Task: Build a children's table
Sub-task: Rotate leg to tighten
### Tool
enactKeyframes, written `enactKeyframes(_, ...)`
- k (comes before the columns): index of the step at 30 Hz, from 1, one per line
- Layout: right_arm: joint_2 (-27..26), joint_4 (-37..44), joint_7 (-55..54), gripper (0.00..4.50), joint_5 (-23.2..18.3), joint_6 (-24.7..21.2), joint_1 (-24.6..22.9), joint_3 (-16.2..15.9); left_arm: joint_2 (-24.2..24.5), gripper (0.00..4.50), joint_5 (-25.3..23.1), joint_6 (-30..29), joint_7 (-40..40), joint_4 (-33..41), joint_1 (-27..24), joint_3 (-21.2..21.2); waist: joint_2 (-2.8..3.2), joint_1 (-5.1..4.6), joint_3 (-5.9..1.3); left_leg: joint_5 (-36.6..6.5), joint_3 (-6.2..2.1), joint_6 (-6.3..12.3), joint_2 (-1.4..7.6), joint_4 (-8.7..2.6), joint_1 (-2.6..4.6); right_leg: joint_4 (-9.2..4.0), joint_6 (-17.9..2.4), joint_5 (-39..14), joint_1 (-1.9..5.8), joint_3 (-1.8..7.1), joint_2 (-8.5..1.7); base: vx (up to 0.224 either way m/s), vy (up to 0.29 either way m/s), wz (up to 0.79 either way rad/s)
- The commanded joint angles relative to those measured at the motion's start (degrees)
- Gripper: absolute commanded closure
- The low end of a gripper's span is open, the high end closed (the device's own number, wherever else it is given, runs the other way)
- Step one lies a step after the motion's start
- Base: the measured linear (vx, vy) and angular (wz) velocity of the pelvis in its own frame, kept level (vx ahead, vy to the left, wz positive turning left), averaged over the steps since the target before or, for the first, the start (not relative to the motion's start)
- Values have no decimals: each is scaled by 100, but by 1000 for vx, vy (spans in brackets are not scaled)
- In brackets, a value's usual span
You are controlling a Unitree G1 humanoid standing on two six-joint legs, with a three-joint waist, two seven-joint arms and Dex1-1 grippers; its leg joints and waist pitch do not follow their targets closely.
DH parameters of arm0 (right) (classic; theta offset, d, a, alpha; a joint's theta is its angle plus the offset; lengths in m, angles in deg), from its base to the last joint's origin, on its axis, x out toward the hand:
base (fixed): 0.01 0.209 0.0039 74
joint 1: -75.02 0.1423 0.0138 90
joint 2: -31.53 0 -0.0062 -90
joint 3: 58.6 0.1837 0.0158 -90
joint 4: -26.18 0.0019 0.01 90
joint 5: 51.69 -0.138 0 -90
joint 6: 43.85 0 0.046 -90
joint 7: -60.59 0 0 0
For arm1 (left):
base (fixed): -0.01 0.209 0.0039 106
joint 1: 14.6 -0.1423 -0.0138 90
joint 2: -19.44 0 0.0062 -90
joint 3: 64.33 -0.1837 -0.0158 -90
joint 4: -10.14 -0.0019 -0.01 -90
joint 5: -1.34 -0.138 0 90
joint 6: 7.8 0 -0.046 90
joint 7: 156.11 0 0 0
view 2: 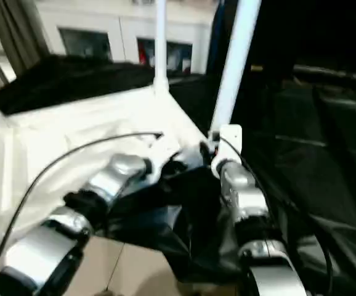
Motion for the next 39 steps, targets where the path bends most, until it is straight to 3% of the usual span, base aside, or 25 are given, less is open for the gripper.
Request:
enactKeyframes(1,-393,-22,318,117,-89,3,44,-274,-23,450,53,149,430,-30,176,267,-61,14,-468,-999,15,393,36,-382,19,-398,-838,-1860,370,221,-291,0,0,0)
enactKeyframes(3,-390,-16,350,100,-105,28,48,-260,-11,450,51,178,382,-26,177,264,-50,15,-465,-993,22,429,36,-381,16,-390,-895,-1813,374,220,-293,0,0,0)
enactKeyframes(5,-376,-169,414,92,-72,220,130,-250,0,450,82,318,326,-167,234,267,-56,-29,-456,-1032,-1,419,20,-399,-49,-399,-791,-2006,424,190,-297,0,0,0)
enactKeyframes(6,-337,-188,513,68,-60,307,159,-284,18,450,108,394,278,-213,248,267,-57,-35,-469,-1055,-1,401,19,-390,-22,-415,-752,-2076,411,192,-305,0,0,0)
enactKeyframes(8,-211,-51,805,59,-35,389,152,-386,74,450,149,572,68,-178,207,257,-63,-34,-463,-1063,11,428,25,-387,10,-424,-792,-2047,388,204,-297,0,0,0)
enactKeyframes(12,283,710,1682,15,50,123,-112,-736,293,450,217,833,-649,231,-62,145,-91,-14,-471,-790,25,618,57,-370,-15,-322,-1050,-1433,414,237,-289,0,0,0)
enactKeyframes(14,632,1128,2097,10,100,-60,-287,-889,446,450,253,871,-1015,465,-214,96,-102,6,-465,-736,21,675,59,-368,-20,-320,-1044,-1396,432,239,-294,0,0,0)
enactKeyframes(15,937,1428,2456,3,98,-230,-423,-987,582,450,293,972,-1327,648,-339,47,-94,15,-463,-776,39,700,63,-362,10,-334,-1046,-1519,395,247,-299,0,0,0)
enactKeyframes(17,1229,1658,2831,3,90,-342,-540,-1061,708,450,359,1113,-1659,800,-454,0,-106,46,-440,-863,41,697,81,-378,22,-360,-996,-1707,384,252,-294,0,0,0)
enactKeyframes(20,1717,2042,3459,3,42,-524,-746,-1219,923,450,443,1131,-2104,1075,-628,-80,-91,119,-436,-1027,51,578,113,-386,98,-367,-997,-1854,342,278,-300,0,0,0)
enactKeyframes(21,2049,2331,3867,3,6,-624,-898,-1334,1077,450,469,1134,-2371,1287,-748,-140,-109,123,-414,-1110,52,551,111,-398,80,-372,-970,-1956,342,279,-292,0,0,0)
enactKeyframes(25,2454,2726,4468,3,-168,-848,-1099,-1466,1259,450,591,1029,-2738,1682,-928,-168,-126,121,-403,-1208,41,496,89,-414,20,-404,-751,-2362,361,266,-294,0,0,0)
enactKeyframes(28,2725,3088,4965,3,-301,-1103,-1262,-1617,1363,450,646,918,-2977,1994,-1062,-166,-130,145,-392,-1262,41,470,98,-406,62,-463,-583,-2708,315,273,-306,0,0,0)
enactKeyframes(30,2715,3145,4983,3,-300,-1182,-1264,-1624,1418,450,666,858,-3077,2155,-1129,-166,-128,131,-386,-1238,37,457,87,-412,40,-468,-544,-2786,313,264,-299,0,0,0)
enactKeyframes(33,2632,3135,4961,3,-368,-1203,-1243,-1576,1435,450,686,812,-3108,2227,-1148,-172,-115,136,-396,-1252,33,406,90,-408,61,-482,-535,-2821,287,255,-299,0,0,0)
enactKeyframes(35,2574,3131,4968,3,-428,-1219,-1230,-1544,1425,450,692,791,-3108,2239,-1141,-182,-122,122,-395,-1269,25,395,78,-413,33,-482,-497,-2841,308,244,-298,0,0,0)
enactKeyframes(39,2562,3207,4999,37,-467,-1335,-1244,-1541,1415,450,678,730,-3128,2312,-1164,-174,-114,115,-401,-1240,19,381,84,-415,34,-474,-483,-2791,307,248,-296,0,0,0)
